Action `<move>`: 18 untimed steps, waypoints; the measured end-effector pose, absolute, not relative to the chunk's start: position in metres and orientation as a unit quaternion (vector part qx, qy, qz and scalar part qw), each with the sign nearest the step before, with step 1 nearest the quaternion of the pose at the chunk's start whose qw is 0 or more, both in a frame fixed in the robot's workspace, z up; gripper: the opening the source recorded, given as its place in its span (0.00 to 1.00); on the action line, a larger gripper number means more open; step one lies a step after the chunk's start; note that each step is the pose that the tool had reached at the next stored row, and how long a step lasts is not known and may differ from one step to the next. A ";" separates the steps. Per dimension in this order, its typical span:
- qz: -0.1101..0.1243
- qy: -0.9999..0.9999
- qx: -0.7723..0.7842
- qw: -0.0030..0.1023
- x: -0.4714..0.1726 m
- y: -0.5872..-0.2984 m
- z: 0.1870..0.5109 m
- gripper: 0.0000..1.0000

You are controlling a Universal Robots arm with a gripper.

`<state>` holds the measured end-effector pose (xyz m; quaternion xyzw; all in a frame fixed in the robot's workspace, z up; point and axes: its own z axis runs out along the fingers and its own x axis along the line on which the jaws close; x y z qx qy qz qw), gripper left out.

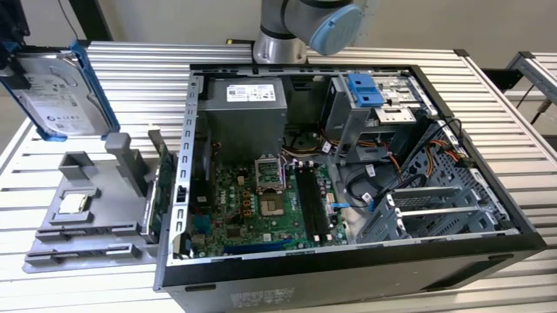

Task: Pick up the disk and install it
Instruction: 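Pick up the disk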

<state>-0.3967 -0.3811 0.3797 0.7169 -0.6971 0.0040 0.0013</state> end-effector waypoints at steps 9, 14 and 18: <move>0.004 -0.697 0.717 0.001 -0.397 -0.381 0.388 0.00; 0.004 -0.697 0.717 0.001 -0.397 -0.381 0.393 0.00; 0.004 -0.697 0.717 0.001 -0.397 -0.381 0.398 0.00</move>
